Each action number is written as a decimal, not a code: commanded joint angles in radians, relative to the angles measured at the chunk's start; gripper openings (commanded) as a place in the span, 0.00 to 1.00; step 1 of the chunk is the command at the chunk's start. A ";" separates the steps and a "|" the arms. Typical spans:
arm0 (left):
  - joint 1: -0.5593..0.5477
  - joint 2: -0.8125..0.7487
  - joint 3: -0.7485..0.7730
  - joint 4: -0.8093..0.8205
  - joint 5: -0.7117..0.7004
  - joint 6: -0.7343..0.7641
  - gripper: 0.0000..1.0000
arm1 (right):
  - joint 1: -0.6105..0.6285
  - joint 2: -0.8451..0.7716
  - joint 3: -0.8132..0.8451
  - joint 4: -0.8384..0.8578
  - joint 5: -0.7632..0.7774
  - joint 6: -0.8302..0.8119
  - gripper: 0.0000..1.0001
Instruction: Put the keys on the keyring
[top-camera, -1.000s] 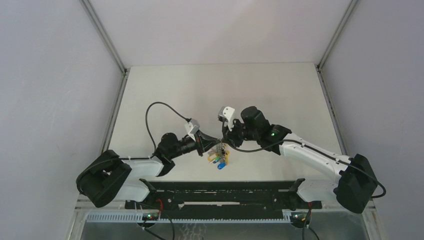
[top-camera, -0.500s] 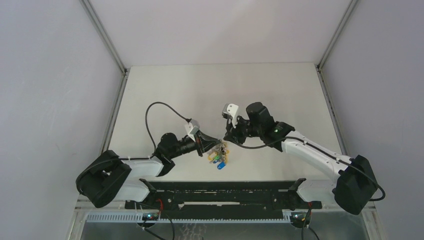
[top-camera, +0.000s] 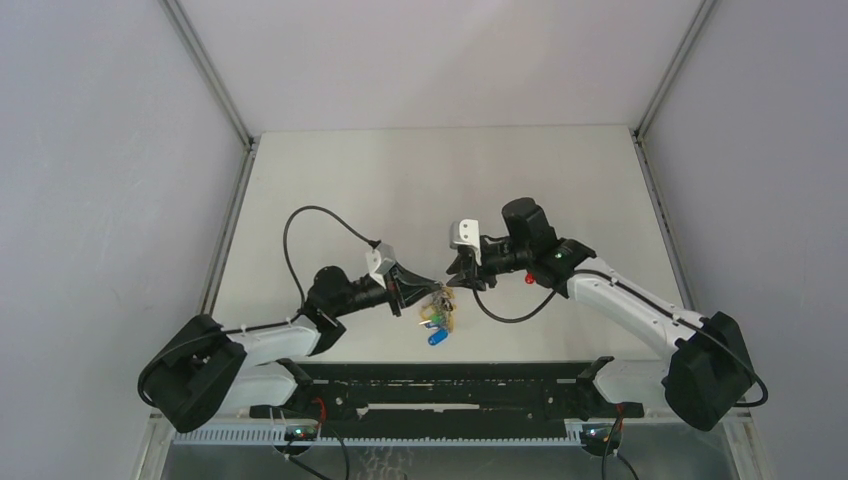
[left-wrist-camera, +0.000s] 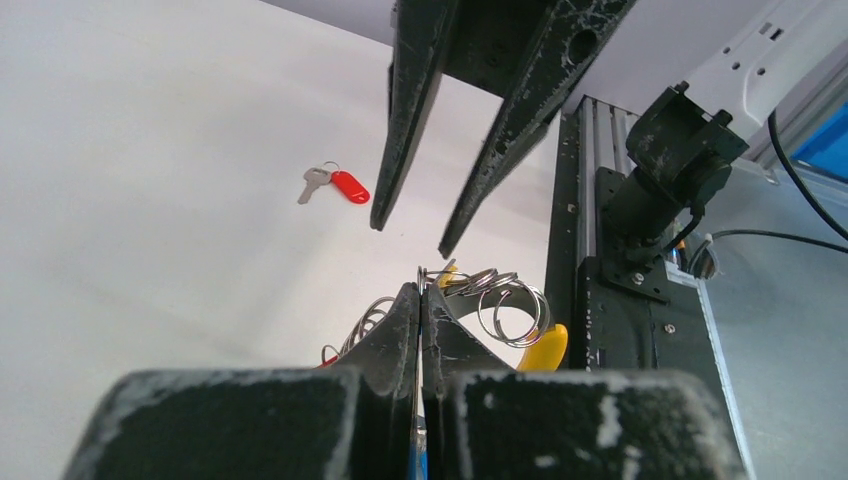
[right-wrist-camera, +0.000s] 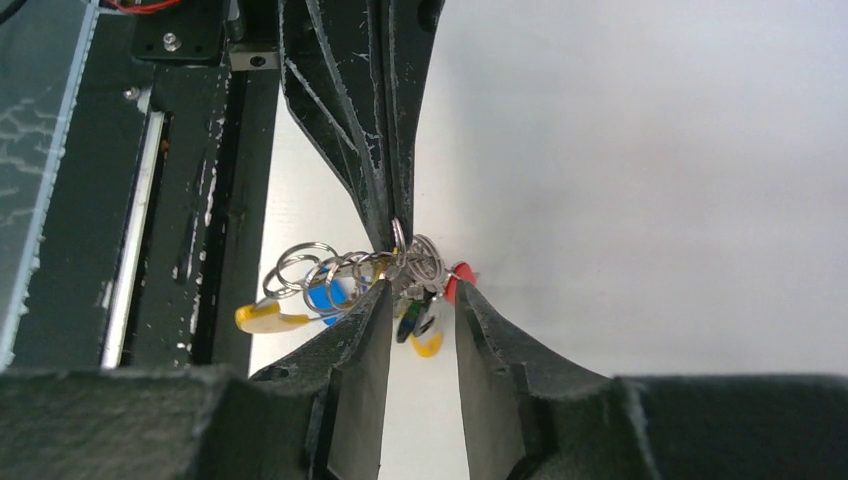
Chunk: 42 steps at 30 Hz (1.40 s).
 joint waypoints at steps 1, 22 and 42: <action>0.008 -0.040 0.027 0.002 0.052 0.051 0.00 | -0.018 0.005 0.004 0.016 -0.113 -0.144 0.30; 0.008 -0.023 0.050 0.037 0.130 0.017 0.00 | -0.016 0.096 0.023 -0.034 -0.221 -0.254 0.24; 0.008 0.047 0.016 0.189 0.029 -0.056 0.00 | 0.004 0.133 0.044 -0.028 -0.244 -0.234 0.17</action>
